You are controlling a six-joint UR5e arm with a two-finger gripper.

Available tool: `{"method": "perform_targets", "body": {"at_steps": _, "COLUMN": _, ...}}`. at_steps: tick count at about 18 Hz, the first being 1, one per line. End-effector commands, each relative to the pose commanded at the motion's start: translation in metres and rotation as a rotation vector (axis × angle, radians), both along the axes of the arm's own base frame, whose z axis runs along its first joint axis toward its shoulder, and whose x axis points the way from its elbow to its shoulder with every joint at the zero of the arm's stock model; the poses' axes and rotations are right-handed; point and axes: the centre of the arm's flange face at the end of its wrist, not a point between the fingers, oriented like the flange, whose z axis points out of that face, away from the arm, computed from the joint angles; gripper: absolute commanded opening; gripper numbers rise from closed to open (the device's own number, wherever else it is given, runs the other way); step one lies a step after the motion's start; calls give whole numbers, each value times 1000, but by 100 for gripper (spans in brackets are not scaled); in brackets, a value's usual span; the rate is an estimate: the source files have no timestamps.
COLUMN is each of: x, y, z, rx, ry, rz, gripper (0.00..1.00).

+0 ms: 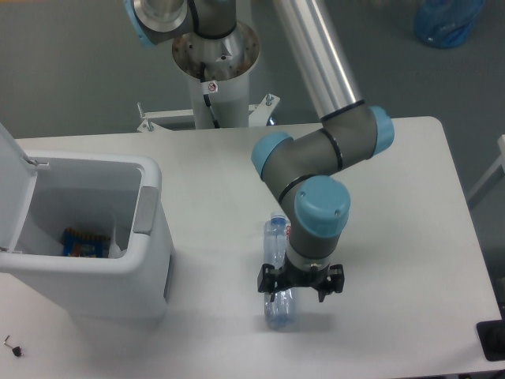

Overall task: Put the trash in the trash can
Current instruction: 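Lower onto the water bottle and close the gripper around it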

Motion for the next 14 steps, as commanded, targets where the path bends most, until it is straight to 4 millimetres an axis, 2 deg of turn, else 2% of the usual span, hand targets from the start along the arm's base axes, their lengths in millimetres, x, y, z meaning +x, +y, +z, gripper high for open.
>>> {"method": "perform_targets", "body": {"at_steps": 6, "x": 4, "y": 9, "z": -22, "rx": -19, "ry": -16, "rz": -13, "gripper": 100}}
{"method": "perform_targets", "body": {"at_steps": 13, "x": 3, "y": 11, "z": -34, "rx": -32, "ry": -25, "rz": -15, "gripper": 100}}
{"method": "perform_targets", "body": {"at_steps": 14, "x": 4, "y": 11, "z": -34, "rx": -32, "ry": -25, "rz": -19, "gripper": 97}}
